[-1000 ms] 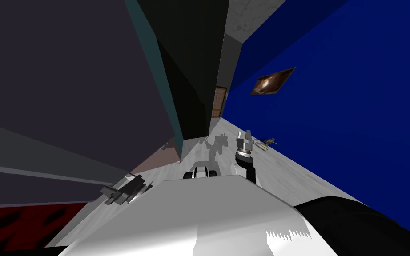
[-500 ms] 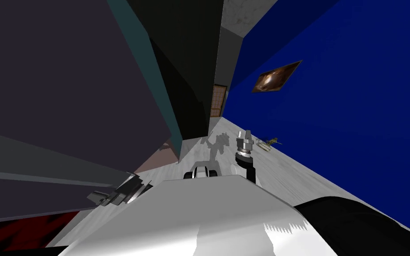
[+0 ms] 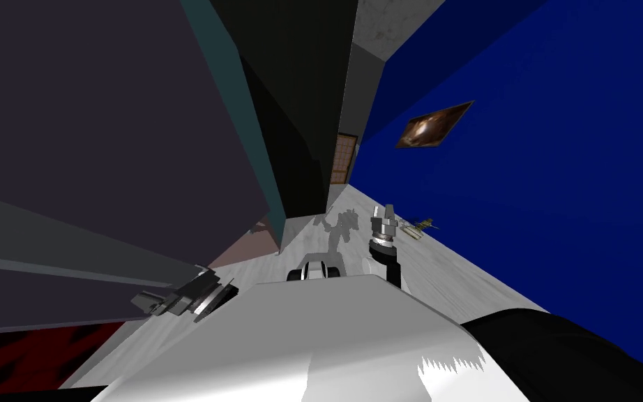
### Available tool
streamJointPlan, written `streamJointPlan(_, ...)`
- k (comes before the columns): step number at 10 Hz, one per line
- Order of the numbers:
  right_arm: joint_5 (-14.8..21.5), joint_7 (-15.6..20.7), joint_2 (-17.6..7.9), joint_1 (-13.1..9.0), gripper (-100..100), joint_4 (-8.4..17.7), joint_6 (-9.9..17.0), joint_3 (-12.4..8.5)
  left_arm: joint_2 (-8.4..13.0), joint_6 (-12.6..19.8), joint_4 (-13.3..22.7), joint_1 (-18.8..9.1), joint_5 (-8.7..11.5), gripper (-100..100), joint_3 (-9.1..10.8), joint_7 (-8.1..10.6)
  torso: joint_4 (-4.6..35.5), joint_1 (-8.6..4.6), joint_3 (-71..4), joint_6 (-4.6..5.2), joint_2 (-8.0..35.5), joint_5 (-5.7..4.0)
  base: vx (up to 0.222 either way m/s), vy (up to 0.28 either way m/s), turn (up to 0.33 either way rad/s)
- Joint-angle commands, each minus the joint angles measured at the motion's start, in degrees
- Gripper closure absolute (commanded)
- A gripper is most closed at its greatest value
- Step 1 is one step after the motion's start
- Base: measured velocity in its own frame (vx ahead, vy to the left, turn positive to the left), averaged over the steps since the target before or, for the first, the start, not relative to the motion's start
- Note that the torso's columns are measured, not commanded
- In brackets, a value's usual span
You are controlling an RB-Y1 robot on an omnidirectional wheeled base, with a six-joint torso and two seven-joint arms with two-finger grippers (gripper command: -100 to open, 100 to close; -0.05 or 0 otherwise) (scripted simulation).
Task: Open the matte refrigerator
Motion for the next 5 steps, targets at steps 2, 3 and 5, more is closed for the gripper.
streamJointPlan(2,0.0,0.0,0.0,0.0,0,0.0,0.0,0.0,0.9,2.9,-4.1,0.2,0.9,-100,0.80,-1.75,0.1,-0.18,0.0,0.04,0.0,-0.18,-0.011,-0.019,0.013)
streamJointPlan(3,0.0,0.0,0.0,0.0,0,0.0,0.0,0.0,0.9,2.9,-4.1,0.2,0.9,-100,0.80,-1.75,0.1,-0.23,-0.1,0.05,0.0,-0.31,-0.009,-0.017,0.003)
streamJointPlan(5,0.0,0.0,0.0,0.0,0,0.0,0.0,0.0,0.5,4.0,-2.9,0.4,1.3,0,0.48,-1.93,0.1,-0.19,0.0,0.06,0.0,-0.15,0.003,0.003,-0.005)
